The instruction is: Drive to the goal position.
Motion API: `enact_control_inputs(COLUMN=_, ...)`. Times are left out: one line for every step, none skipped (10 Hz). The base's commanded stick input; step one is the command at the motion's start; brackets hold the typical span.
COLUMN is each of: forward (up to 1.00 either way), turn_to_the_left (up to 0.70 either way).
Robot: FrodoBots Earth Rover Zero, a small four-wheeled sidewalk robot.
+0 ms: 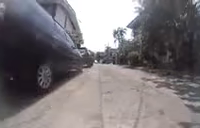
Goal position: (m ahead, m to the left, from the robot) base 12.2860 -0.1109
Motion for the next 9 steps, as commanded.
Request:
enact_control_inputs(forward=1.0, turn_to_the_left=0.0)
enact_control_inputs(forward=1.0, turn_to_the_left=0.0)
enact_control_inputs(forward=1.0, turn_to_the_left=0.0)
enact_control_inputs(forward=1.0, turn_to_the_left=0.0)
enact_control_inputs(forward=1.0, turn_to_the_left=0.0)
enact_control_inputs(forward=1.0, turn_to_the_left=0.0)
enact_control_inputs(forward=1.0, turn_to_the_left=0.0)
enact_control_inputs(forward=1.0, turn_to_the_left=0.0)
enact_control_inputs(forward=1.0, turn_to_the_left=0.0)
